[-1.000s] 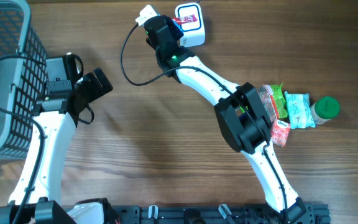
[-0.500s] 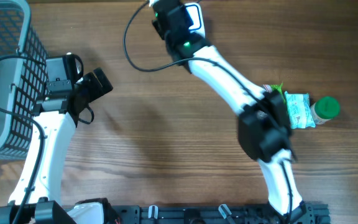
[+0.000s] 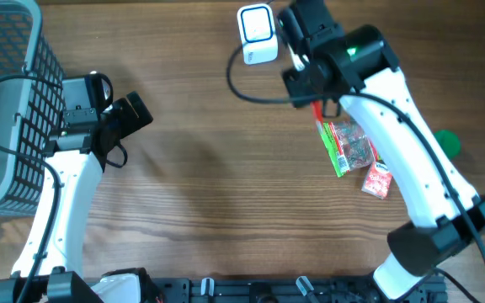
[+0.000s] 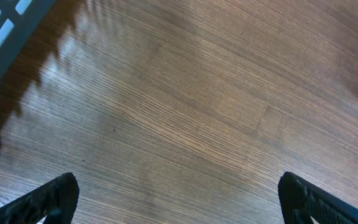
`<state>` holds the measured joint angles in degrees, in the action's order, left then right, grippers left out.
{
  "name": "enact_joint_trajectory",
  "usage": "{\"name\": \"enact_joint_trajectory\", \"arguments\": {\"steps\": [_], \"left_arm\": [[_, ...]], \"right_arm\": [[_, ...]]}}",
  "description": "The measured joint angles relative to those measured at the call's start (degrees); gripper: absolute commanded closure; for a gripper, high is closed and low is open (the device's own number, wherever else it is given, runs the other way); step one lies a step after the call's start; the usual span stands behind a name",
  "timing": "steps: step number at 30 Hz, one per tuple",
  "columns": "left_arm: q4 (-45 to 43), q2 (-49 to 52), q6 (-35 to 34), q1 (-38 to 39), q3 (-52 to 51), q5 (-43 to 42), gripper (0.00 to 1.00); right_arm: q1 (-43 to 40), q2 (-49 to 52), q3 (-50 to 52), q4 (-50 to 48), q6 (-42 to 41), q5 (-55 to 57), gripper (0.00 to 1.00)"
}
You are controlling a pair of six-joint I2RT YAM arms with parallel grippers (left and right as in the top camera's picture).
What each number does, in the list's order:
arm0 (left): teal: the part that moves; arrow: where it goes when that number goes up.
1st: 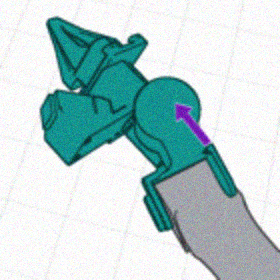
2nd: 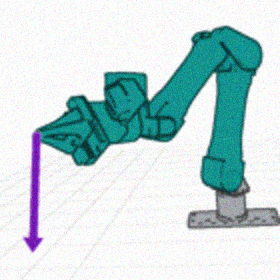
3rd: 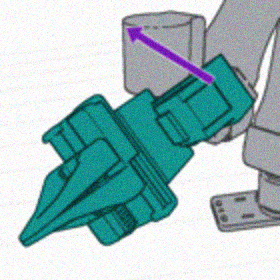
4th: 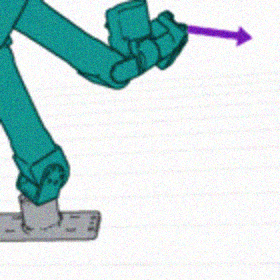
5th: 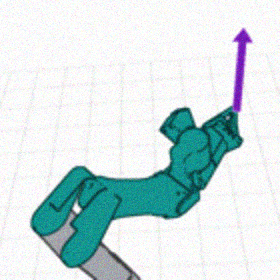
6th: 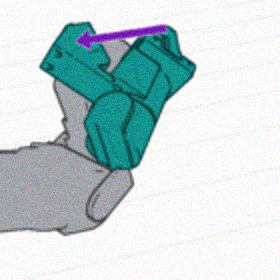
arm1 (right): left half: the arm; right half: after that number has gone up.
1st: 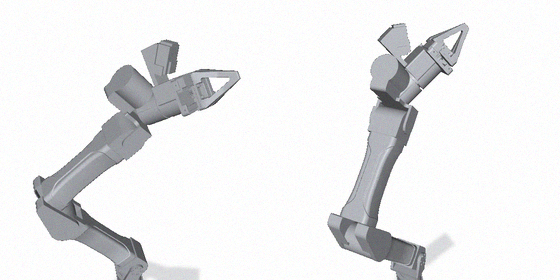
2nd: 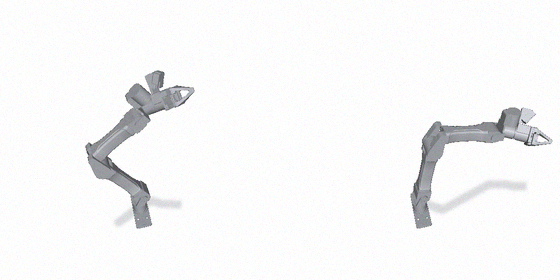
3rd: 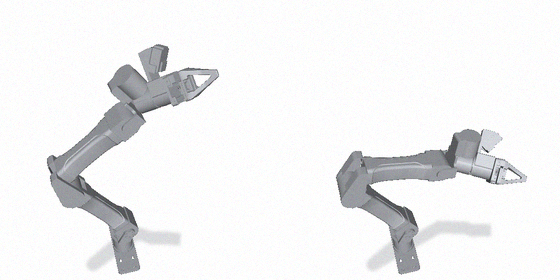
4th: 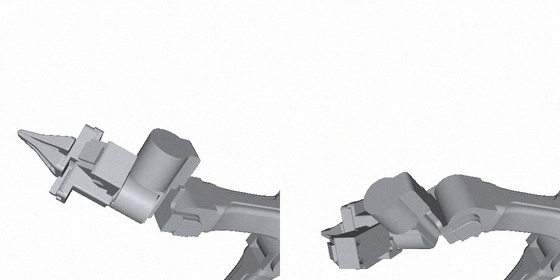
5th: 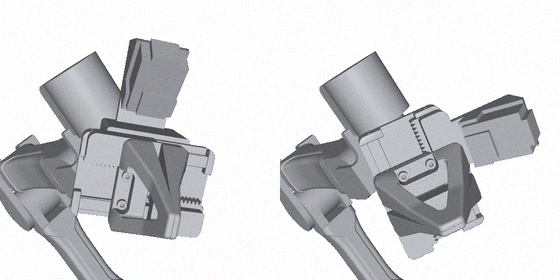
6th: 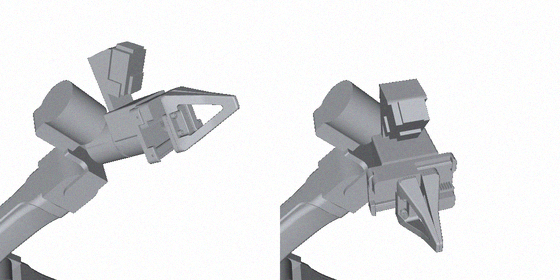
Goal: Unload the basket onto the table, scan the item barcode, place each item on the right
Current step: 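Carry the packet right and drop it near the jar, then move the empty right gripper up over the gummy bag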
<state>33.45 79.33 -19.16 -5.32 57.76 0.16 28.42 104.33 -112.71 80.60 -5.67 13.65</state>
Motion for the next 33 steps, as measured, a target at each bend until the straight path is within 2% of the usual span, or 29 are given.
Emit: {"name": "enact_joint_trajectory", "arguments": {"steps": [5, 7, 8, 11, 12, 14, 15, 16, 27, 33], "left_arm": [[0.0, 0.0, 0.0, 0.0, 0.0, 0.0, 0.0], [0.02, 0.0, 0.0, 0.0, 0.0, 0.02, 0.0], [0.0, 0.0, 0.0, 0.0, 0.0, 0.02, 0.0], [0.02, 0.0, 0.0, 0.0, 0.0, 0.02, 0.0], [0.02, 0.0, 0.0, 0.0, 0.0, 0.0, 0.0], [0.0, 0.0, 0.0, 0.0, 0.0, 0.0, 0.0], [0.02, 0.0, 0.0, 0.0, 0.0, 0.0, 0.0], [0.0, 0.0, 0.0, 0.0, 0.0, 0.0, 0.0], [0.02, 0.0, 0.0, 0.0, 0.0, 0.0, 0.0], [0.0, 0.0, 0.0, 0.0, 0.0, 0.0, 0.0]], "right_arm": [[-3.32, 0.83, 12.87, 0.26, -3.06, -0.94, 0.96], [-3.45, 0.83, 18.01, -2.21, -3.43, -1.27, 0.95], [-3.45, 0.9, 20.85, -3.8, -3.58, -1.42, 0.89], [-3.41, 0.92, 29.18, -10.49, -3.96, -1.57, 0.89], [-3.41, 1.11, 30.77, -11.47, -3.98, -1.57, 0.71], [-3.41, 1.18, 33.38, -14.78, -4.2, -1.27, 0.22], [-3.41, 1.2, 34.62, -16.28, -4.33, -1.11, 0.07], [-3.41, 1.2, 35.5, -17.29, -4.37, -1.01, 0.01], [-3.41, 1.2, 37.35, -27.69, -4.37, -0.55, 0.0], [-3.41, 1.2, 37.35, -37.92, -4.39, -0.52, 0.0]]}}
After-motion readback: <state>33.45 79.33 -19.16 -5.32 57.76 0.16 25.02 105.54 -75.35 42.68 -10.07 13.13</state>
